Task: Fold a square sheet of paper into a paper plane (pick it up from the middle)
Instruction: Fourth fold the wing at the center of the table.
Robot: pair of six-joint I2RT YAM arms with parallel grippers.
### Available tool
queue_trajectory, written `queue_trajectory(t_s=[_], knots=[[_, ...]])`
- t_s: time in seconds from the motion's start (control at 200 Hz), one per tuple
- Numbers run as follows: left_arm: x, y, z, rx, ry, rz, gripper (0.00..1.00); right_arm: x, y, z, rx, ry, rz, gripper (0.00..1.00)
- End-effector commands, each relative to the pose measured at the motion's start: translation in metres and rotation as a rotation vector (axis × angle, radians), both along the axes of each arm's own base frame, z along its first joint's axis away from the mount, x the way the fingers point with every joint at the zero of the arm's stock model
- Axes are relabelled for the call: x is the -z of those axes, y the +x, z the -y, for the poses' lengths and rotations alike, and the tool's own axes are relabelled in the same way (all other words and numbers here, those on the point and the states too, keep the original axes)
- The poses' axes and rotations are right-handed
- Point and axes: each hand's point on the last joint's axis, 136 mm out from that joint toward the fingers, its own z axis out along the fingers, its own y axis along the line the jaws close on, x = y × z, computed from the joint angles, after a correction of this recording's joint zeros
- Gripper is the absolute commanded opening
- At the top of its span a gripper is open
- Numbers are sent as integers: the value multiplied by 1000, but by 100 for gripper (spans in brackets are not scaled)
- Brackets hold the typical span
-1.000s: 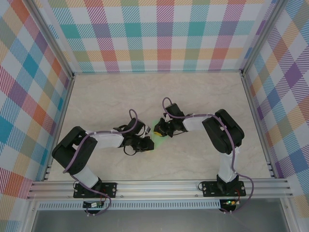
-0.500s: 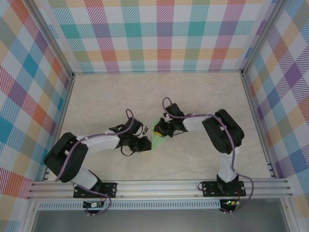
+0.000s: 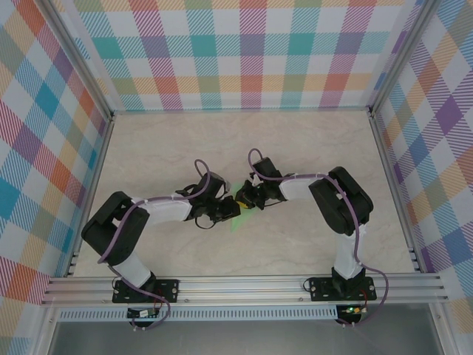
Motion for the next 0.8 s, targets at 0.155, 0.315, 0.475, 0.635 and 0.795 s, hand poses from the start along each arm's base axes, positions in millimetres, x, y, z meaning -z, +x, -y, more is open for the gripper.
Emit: queue_trajectory(t_s=[0.155,0.315,0.475,0.635,0.795], knots=[[36,3,-26,-103,147,-21,7,49,-18,24,38,-147,-111,12],[59,-21,-50,-118,219,-79,3,28,-6,20,22,-142,-51,12],[66,-38,-63,-87,250,-96,1,-16,15,14,4,-94,59,13],[67,-45,-65,-36,260,-92,0,-54,23,13,-36,-64,183,10],[63,-44,-60,-11,237,-79,0,-55,10,1,-76,0,194,0]])
